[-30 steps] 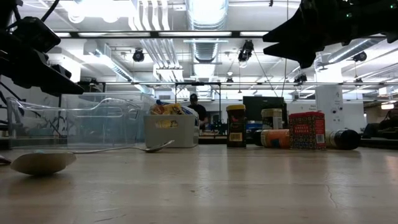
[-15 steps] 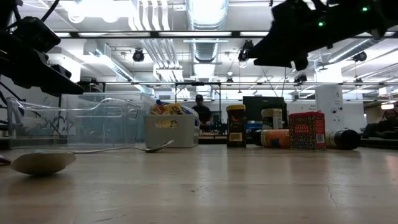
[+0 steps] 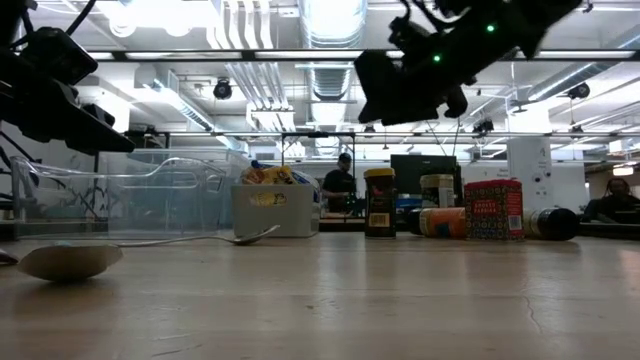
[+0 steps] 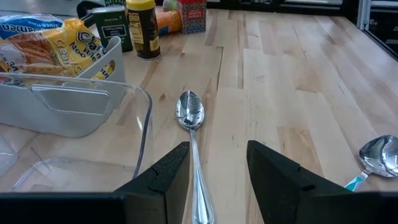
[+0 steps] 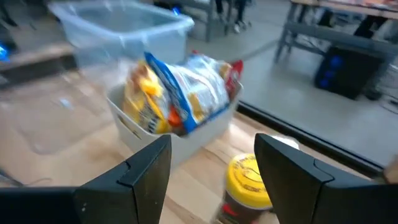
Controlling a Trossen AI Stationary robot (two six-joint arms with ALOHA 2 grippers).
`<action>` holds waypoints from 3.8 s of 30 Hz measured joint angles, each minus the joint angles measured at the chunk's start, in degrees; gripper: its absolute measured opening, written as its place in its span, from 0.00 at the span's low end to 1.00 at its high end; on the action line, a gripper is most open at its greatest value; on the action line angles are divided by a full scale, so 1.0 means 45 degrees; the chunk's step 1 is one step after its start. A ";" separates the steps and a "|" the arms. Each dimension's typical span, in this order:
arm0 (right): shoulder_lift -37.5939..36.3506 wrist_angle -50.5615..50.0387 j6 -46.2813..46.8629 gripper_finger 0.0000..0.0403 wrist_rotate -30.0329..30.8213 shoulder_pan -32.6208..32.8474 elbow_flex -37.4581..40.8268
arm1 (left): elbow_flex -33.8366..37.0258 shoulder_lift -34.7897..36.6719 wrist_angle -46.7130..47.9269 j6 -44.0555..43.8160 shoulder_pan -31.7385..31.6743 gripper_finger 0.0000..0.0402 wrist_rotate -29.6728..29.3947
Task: Pick & Place Food Item
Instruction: Put the yellow seasoning can into the white bin
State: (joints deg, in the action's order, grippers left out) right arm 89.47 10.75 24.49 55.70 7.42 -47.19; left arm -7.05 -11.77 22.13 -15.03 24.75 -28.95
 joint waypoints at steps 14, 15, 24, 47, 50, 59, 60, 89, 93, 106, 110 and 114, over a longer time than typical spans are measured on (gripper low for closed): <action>0.0106 -0.9740 0.1912 0.56 -0.5455 -0.2056 -0.5428 | 0.0000 -0.0015 0.0005 0.0000 0.0005 0.41 0.0002; 0.0106 -0.9753 0.1779 0.56 -0.5967 -0.2203 -0.5548 | 0.0000 -0.0015 0.0000 0.0000 0.0001 0.41 0.0000; 0.0136 -1.0124 0.1866 0.56 -0.6524 -0.2676 -0.5499 | 0.0000 -0.0015 0.0000 -0.0005 0.0001 0.41 0.0000; 0.1204 -0.9740 0.2570 0.90 -0.7267 -0.3808 -0.5216 | 0.0000 -0.0068 0.0005 0.0000 0.0005 0.41 0.0004; 0.1361 -0.9316 0.2622 0.91 -0.7265 -0.3946 -0.5184 | 0.0000 -0.0087 0.0002 0.0000 0.0000 0.41 0.0003; 0.2142 -0.9323 0.2672 0.91 -0.6378 -0.4001 -0.5145 | 0.0000 -0.0097 0.0005 0.0000 0.0005 0.41 0.0004; 0.2207 -0.9275 0.2690 0.91 -0.6353 -0.4002 -0.5145 | 0.0000 -0.0102 0.0005 0.0000 0.0003 0.41 0.0001; 0.2972 -0.7284 0.4024 0.91 -0.6023 -0.4167 -0.3616 | 0.0000 -0.0097 0.0005 0.0000 0.0001 0.41 0.0005; 0.2972 -0.7282 0.4139 0.91 -0.6052 -0.4162 -0.3581 | 0.0000 -0.0098 0.0004 0.0000 0.0000 0.41 0.0000; 0.2967 -0.7288 0.4088 0.60 -0.6046 -0.4152 -0.3619 | 0.0000 -0.0100 0.0005 0.0000 0.0002 0.41 0.0002; 0.2967 -0.7287 0.4085 0.54 -0.6018 -0.4152 -0.3610 | 0.0000 -0.0097 0.0000 0.0000 0.0000 0.41 0.0000; 0.2967 -0.7287 0.4081 0.54 -0.6012 -0.4152 -0.3610 | 0.0000 -0.0099 0.0005 0.0000 0.0003 0.41 0.0005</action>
State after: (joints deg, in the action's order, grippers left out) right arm 102.83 -22.04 42.85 28.65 -11.27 -63.44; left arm -7.05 -12.21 22.15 -15.03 24.77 -28.93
